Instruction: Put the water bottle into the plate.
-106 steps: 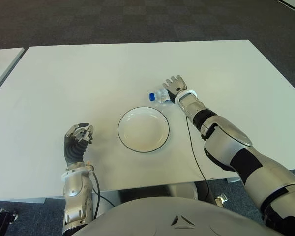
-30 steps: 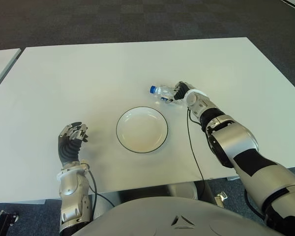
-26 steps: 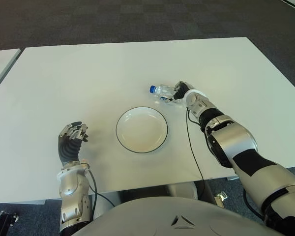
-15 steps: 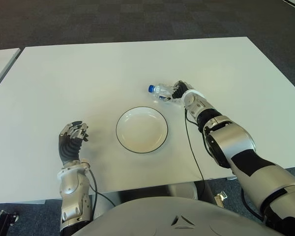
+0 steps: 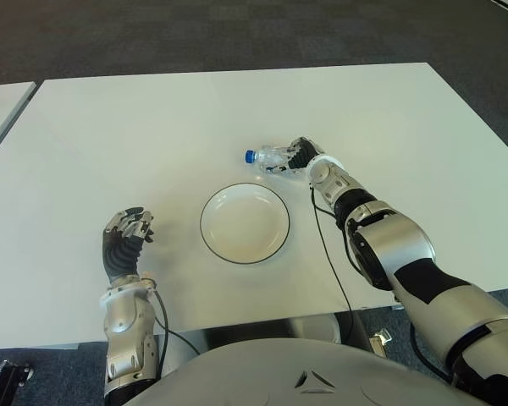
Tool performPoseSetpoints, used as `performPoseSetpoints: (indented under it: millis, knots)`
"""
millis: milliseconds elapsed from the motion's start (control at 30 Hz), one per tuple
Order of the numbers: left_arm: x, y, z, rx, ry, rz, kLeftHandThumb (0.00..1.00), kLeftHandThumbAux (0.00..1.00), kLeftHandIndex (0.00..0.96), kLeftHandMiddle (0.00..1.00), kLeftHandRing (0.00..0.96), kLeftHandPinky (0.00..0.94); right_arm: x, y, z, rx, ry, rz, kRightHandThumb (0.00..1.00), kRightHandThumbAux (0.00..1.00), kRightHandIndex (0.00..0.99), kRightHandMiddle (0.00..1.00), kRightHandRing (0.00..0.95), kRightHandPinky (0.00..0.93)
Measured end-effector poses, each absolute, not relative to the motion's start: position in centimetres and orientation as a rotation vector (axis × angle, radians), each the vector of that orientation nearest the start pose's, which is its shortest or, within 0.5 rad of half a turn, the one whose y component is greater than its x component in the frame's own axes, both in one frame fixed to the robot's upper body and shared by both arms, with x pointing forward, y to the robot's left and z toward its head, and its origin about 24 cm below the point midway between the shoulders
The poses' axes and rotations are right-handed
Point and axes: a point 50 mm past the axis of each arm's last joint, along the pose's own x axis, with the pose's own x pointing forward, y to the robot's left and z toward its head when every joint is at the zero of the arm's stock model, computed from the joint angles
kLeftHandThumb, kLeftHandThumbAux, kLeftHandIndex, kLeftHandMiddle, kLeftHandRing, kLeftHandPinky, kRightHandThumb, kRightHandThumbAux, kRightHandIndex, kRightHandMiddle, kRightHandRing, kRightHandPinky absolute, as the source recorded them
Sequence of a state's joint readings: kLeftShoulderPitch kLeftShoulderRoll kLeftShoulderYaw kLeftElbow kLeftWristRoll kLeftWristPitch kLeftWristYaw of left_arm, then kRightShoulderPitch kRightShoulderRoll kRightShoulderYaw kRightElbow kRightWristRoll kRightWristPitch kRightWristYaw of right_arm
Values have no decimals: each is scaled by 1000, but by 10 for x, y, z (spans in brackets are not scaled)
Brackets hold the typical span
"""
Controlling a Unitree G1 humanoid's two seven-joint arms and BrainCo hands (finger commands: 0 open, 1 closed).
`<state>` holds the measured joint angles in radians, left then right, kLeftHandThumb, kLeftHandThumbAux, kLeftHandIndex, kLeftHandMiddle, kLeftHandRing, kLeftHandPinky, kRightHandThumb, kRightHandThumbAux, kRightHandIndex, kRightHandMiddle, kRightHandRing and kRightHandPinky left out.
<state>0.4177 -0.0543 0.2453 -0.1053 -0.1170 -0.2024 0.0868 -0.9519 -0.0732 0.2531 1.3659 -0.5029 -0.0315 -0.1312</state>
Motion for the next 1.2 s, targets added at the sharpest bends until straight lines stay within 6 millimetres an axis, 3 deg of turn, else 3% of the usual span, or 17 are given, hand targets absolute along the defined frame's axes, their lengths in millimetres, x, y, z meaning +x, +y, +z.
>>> performPoseSetpoints:
  millis: [767, 1200]
  knots:
    - [150, 223, -2, -68, 102, 455, 837, 676, 410, 522, 685, 690, 386, -106, 59, -750, 115, 240, 703, 726, 438, 907, 891, 882]
    - [150, 222, -2, -55, 98, 445, 836, 678, 408, 515, 679, 688, 382, -90, 70, -687, -40, 332, 704, 725, 438, 886, 870, 852]
